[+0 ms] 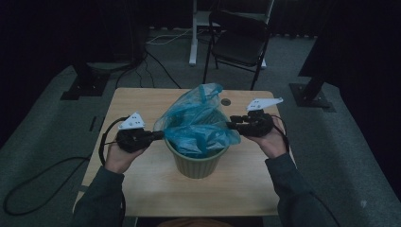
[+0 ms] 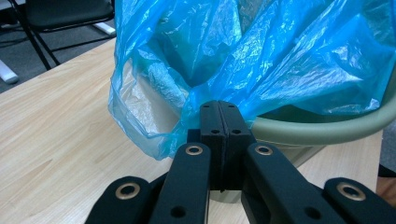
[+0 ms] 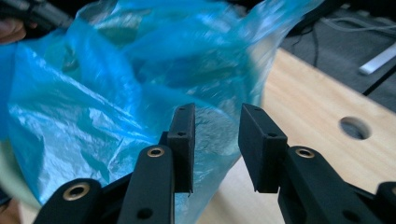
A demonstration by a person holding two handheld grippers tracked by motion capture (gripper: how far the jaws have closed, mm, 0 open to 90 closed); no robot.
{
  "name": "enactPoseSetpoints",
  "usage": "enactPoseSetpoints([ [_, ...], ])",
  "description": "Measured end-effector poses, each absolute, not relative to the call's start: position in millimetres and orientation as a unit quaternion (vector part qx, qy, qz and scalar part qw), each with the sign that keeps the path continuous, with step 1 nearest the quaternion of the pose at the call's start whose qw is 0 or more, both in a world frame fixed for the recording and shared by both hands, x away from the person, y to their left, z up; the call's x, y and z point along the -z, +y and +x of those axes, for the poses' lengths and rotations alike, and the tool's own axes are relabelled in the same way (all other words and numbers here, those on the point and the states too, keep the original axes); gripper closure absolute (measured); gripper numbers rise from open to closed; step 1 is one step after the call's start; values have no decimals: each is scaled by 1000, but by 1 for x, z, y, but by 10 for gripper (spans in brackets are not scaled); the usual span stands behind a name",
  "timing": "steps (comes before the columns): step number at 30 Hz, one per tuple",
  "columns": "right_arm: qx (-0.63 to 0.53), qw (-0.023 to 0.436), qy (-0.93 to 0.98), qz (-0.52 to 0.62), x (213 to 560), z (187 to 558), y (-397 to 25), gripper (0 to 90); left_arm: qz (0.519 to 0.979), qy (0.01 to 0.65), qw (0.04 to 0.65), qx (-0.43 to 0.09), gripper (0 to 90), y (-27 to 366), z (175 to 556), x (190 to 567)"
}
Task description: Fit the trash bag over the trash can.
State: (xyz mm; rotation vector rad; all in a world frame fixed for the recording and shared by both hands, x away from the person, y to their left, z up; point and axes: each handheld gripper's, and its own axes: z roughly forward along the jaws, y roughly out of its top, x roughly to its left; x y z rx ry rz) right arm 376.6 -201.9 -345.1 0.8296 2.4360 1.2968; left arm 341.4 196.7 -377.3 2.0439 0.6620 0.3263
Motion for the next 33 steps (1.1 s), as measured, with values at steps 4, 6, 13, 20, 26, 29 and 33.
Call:
enactPoseSetpoints([
  [4, -438, 126, 844, 283, 352, 371, -203, 696, 833, 267, 469, -126, 900, 197, 337, 378],
  [6, -435, 120, 846, 285, 356, 365, -206, 751, 832, 267, 471, -123, 900, 197, 335, 379],
  [13, -436, 110, 849, 279, 359, 352, -214, 852, 829, 269, 477, -109, 900, 199, 330, 385],
  [20, -432, 101, 854, 271, 365, 344, -215, 892, 827, 266, 486, -96, 900, 199, 324, 388],
  [26, -431, 87, 860, 260, 369, 336, -214, 894, 828, 261, 489, -83, 900, 196, 315, 393],
  [29, -427, 82, 863, 255, 370, 333, -215, 894, 830, 260, 488, -75, 900, 194, 313, 398],
  [33, -425, 72, 866, 252, 373, 331, -215, 892, 832, 258, 487, -63, 900, 190, 314, 404],
])
